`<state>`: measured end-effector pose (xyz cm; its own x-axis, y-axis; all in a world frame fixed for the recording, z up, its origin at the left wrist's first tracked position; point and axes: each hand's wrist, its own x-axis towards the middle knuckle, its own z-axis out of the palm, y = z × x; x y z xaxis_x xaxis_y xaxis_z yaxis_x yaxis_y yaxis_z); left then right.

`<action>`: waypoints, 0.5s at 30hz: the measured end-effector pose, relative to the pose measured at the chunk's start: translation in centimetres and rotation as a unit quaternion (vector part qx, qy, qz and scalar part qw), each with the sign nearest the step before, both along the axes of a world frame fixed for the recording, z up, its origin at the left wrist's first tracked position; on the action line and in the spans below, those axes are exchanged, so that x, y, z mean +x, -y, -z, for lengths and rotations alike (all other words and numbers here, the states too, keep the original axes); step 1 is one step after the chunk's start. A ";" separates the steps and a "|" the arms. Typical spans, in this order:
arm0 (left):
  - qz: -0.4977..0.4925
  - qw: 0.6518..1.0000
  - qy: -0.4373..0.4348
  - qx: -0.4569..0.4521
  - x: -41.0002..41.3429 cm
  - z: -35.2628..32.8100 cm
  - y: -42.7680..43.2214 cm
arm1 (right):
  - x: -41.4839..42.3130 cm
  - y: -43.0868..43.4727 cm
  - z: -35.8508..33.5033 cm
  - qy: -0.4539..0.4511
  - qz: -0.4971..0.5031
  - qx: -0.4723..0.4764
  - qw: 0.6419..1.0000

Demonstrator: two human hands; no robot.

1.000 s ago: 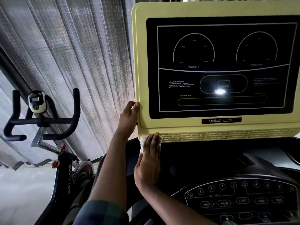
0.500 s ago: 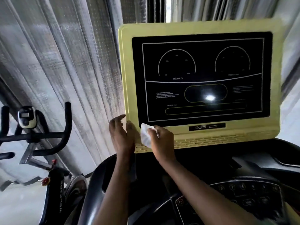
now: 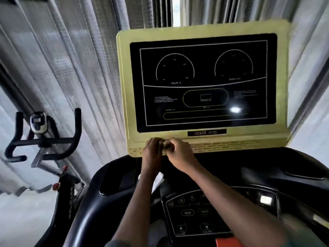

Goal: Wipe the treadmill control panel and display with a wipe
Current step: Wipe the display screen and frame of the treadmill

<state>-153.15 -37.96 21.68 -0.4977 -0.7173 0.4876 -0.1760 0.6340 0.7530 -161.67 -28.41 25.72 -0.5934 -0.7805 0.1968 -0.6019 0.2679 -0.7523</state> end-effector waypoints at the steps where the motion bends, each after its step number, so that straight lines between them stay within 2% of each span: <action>1: -0.029 0.999 -0.024 0.011 0.5 0.4 -0.3 | 0.6 -0.3 0.8 -0.005 -0.015 0.017 1.000; 4: -0.069 0.998 -0.002 0.015 2.5 2.1 -0.9 | 1.9 -0.1 2.4 -0.019 -0.048 0.057 0.997; 8: -0.074 0.990 0.115 0.025 5.7 4.7 -0.8 | 4.0 1.0 4.9 -0.057 -0.104 0.147 0.982; 12: -0.072 0.973 0.219 0.016 7.9 6.2 -0.1 | 4.7 2.1 6.9 -0.066 -0.066 0.156 0.983; 15: -0.129 0.953 0.275 0.020 8.6 6.6 0.2 | 5.0 3.0 7.3 -0.070 -0.057 0.170 0.981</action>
